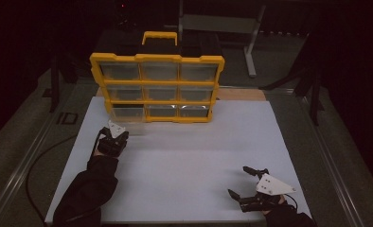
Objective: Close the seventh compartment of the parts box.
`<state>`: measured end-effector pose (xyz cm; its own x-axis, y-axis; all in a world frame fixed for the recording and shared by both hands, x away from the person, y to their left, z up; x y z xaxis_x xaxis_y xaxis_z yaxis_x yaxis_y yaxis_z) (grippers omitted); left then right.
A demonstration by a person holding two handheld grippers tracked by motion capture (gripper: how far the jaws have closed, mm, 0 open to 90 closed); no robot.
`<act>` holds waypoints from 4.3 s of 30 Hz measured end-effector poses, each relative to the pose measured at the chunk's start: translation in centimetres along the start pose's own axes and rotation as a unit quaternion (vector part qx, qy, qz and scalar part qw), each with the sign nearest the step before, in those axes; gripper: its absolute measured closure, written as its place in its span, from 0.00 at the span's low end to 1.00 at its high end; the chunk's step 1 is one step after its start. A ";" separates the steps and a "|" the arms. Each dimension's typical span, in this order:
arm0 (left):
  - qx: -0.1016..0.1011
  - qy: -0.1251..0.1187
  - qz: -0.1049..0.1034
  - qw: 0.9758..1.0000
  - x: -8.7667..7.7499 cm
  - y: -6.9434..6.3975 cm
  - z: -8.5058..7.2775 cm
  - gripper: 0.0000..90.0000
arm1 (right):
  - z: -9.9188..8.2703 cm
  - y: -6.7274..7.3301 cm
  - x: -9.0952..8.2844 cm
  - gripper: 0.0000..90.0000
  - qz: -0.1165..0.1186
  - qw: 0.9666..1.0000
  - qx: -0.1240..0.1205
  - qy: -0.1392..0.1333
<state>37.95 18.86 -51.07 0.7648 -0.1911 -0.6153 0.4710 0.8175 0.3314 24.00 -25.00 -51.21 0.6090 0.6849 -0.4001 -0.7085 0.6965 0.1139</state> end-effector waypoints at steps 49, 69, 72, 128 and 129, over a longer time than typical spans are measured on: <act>-0.001 0.012 0.015 1.000 1.7 1.5 1.4 1.00 | -0.1 -0.1 0.1 0.09 0.000 1.000 0.000 0.003; -0.002 0.019 0.020 1.000 2.7 2.1 1.7 0.99 | -0.1 -0.1 0.1 0.09 0.000 1.000 0.000 0.003; -0.004 0.018 0.021 1.000 2.9 2.2 1.7 0.99 | -0.1 -0.1 0.1 0.09 0.000 1.000 0.000 0.004; -0.014 0.015 0.035 0.999 5.4 4.2 2.7 0.99 | -0.2 -0.1 0.2 0.09 -0.002 1.000 -0.001 0.008; -0.013 0.015 0.037 0.999 5.4 4.3 2.8 0.99 | -0.2 -0.1 0.2 0.09 -0.002 1.000 -0.001 0.008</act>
<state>45.33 19.82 -51.03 0.7834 -0.1128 -0.6112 0.4016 0.8424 0.3593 24.14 -25.00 -51.52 0.6061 0.6788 -0.4145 -0.7068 0.6987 0.1107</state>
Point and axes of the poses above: each handheld gripper's, and its own axes: x roughly forward along the jaws, z roughly out of its top, y roughly to its left, the point moved 4 cm from there along x, roughly forward along the jaws, and after that the axes turned 14 degrees about x, right-handed, at the moved point
